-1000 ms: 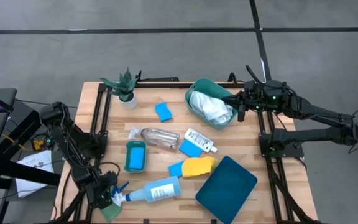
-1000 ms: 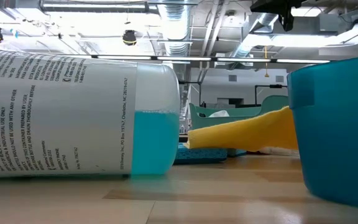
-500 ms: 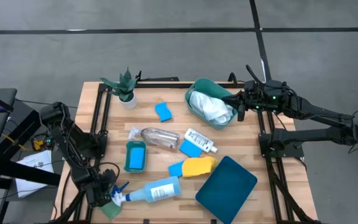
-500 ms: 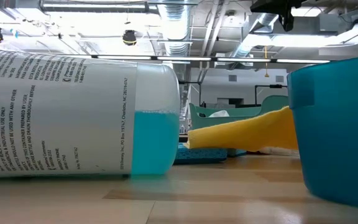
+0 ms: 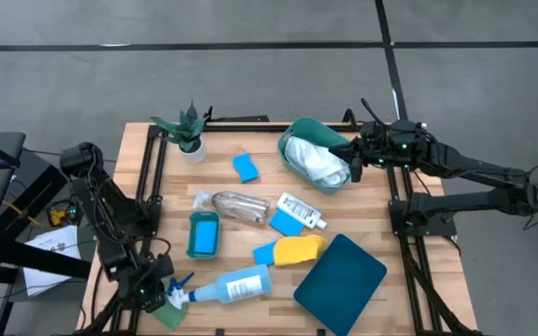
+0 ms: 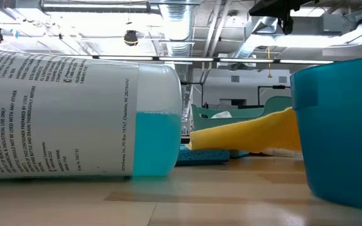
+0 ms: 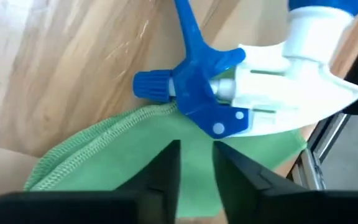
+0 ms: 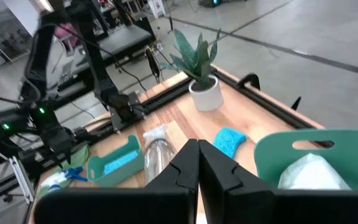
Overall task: Pick & Place Kitchen Items
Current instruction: Put the green towel into the big green bin
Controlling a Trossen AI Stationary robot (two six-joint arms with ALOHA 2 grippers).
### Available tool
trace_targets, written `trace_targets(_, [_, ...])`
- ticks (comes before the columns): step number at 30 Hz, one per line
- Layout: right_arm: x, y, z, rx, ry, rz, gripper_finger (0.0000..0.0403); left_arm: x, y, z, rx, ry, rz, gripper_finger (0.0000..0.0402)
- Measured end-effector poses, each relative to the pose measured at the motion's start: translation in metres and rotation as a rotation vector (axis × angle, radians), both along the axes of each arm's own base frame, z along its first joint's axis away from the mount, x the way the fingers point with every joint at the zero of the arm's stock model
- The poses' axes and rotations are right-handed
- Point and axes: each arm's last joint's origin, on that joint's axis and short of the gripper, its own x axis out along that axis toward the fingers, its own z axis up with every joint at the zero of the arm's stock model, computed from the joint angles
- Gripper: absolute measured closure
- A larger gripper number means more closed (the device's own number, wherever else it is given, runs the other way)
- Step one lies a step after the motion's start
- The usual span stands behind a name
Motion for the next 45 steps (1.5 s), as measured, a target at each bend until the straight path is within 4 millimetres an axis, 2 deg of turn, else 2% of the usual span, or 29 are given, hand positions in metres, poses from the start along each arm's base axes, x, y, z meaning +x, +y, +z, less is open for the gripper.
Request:
trace_targets(4, [0.001,0.000,-0.001,0.001,0.005,0.000,0.0403,-0.003,-0.002,-0.005,0.030,0.006,-0.015,0.0232])
trace_targets(10, [0.001,0.000,-0.002,0.003,0.012,0.000,0.0403,-0.002,-0.007,-0.023,0.127,0.056,-0.028,0.0149])
trace_targets(13, [0.001,0.000,-0.002,0.004,0.015,0.000,0.0403,-0.002,-0.008,-0.030,0.153,0.088,-0.036,0.0127])
trace_targets(17, [0.001,0.000,-0.002,0.004,0.015,0.000,0.0403,-0.003,-0.007,-0.032,0.175,0.117,-0.033,0.0124])
trace_targets(22, [0.001,0.000,-0.002,0.004,0.015,0.000,0.0403,-0.003,-0.001,-0.034,0.244,0.127,-0.015,0.0158])
trace_targets(30, [0.001,-0.001,-0.002,0.002,0.015,-0.010,0.0403,0.003,0.011,-0.035,0.342,0.104,0.040,0.0248])
trace_targets(35, [-0.001,-0.007,-0.002,0.003,0.015,-0.039,0.0403,0.009,0.014,-0.035,0.364,0.070,0.071,0.0296])
trace_targets(41, [-0.003,-0.012,-0.002,0.004,0.014,-0.068,0.0403,0.009,0.014,-0.036,0.366,0.055,0.074,0.0332])
trace_targets(45, [-0.003,-0.013,-0.001,0.003,0.009,-0.070,0.0403,0.010,0.014,-0.035,0.350,0.046,0.078,0.0378])
